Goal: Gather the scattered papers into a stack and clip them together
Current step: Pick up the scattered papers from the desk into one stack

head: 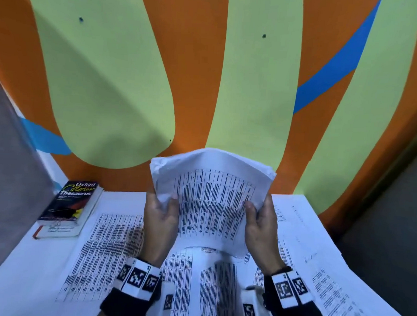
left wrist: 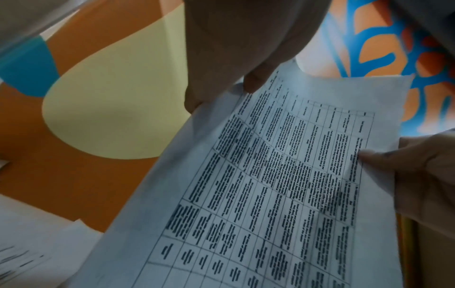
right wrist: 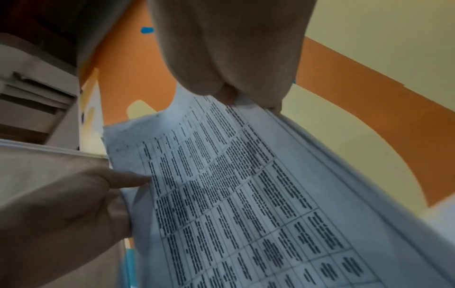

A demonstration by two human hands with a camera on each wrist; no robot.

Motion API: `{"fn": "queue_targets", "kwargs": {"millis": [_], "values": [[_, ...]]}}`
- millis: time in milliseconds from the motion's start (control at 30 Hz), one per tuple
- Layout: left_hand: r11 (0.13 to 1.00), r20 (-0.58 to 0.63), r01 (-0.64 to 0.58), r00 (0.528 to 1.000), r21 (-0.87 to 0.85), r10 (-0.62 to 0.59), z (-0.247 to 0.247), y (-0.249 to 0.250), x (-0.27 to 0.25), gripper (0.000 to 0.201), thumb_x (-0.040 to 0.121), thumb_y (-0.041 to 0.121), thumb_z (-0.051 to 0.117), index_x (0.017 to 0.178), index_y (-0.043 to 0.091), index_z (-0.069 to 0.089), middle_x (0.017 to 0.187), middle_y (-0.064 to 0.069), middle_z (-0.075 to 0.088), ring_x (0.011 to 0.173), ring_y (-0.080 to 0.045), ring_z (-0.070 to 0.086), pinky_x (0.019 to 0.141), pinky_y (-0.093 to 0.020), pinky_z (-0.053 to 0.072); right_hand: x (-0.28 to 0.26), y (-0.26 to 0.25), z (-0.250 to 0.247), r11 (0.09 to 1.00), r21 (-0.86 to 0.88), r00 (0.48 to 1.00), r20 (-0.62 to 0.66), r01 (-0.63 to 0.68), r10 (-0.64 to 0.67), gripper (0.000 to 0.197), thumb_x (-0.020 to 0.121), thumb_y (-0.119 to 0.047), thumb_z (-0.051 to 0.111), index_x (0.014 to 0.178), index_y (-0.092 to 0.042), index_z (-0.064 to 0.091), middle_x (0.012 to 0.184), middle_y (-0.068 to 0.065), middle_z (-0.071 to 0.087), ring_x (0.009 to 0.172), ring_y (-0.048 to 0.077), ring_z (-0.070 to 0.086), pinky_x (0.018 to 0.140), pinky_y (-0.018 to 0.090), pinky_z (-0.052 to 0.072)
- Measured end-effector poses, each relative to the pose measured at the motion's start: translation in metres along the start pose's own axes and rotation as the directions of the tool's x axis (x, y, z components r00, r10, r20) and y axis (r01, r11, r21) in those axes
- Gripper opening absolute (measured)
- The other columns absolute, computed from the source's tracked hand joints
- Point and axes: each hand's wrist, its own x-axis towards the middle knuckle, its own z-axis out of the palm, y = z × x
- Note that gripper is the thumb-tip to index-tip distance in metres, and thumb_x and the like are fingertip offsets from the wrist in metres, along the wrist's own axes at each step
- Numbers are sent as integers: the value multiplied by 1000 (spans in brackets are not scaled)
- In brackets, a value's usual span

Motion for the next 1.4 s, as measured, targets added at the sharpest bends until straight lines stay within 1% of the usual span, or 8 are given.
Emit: {"fn": "queue_targets", "kwargs": {"millis": [167,367,467,600,767,967,1200,1400], "values": [[998,-3,9,1000,67,-8,-5,-1,10,33,90,8,61,116,18,42,101,15,60,86,14,61,72,-8,49,9,-9,-1,1000,30,1000,-2,10,-10,40,95,-3,52,126,-23,36,95,-12,55,84,-11,57,74,6,45],[980,33,70,996,186,-77,-1,-12,5,32,97,7,49,123,-9,41,103,-9,61,94,-11,60,75,-13,43,5,8,1,993,-101,998,3,-67,68,11,99,-7,45,104,-14,40,67,-4,32,54,-2,35,56,25,28],[991,11,48,999,126,-49,-4,-8,6,21,93,7,57,111,2,46,87,5,58,72,5,59,64,-5,44,6,-3,0,1000,-1,1000,-9,-1,1,20,98,-10,49,116,-14,41,81,9,49,68,3,49,63,23,41],[983,170,184,968,23,-185,-15,-27,7,36,83,18,72,117,14,60,104,0,73,96,-18,69,84,-36,53,-1,13,0,991,-51,992,11,-124,124,25,99,-16,45,117,-32,38,104,23,61,91,39,58,80,49,50],[976,265,97,953,195,-147,-19,-21,4,20,85,30,67,77,12,65,55,9,63,47,0,59,59,-24,48,1,26,1,981,-98,985,-53,-168,163,16,98,-12,47,114,-8,48,85,5,58,76,15,55,71,36,45],[927,-78,-44,994,372,79,-55,-9,33,55,85,39,62,50,1,45,43,-11,43,40,-12,33,48,-29,31,-18,40,35,885,-348,937,43,-310,345,46,89,-19,63,128,-12,40,122,9,41,111,22,47,98,36,42],[869,-354,-59,898,490,261,-119,12,55,34,92,22,61,102,-11,63,89,-16,66,75,-10,64,66,-22,37,-70,48,145,770,-599,717,436,-220,544,67,89,-37,59,141,-8,29,134,20,35,125,38,41,94,43,45],[860,-441,-40,846,509,300,-170,7,55,33,90,25,63,88,-8,62,76,-24,63,60,-11,53,58,-24,38,-84,34,239,597,-758,755,226,-261,616,64,68,-59,72,117,-21,58,111,18,58,96,34,59,80,37,35]]}}
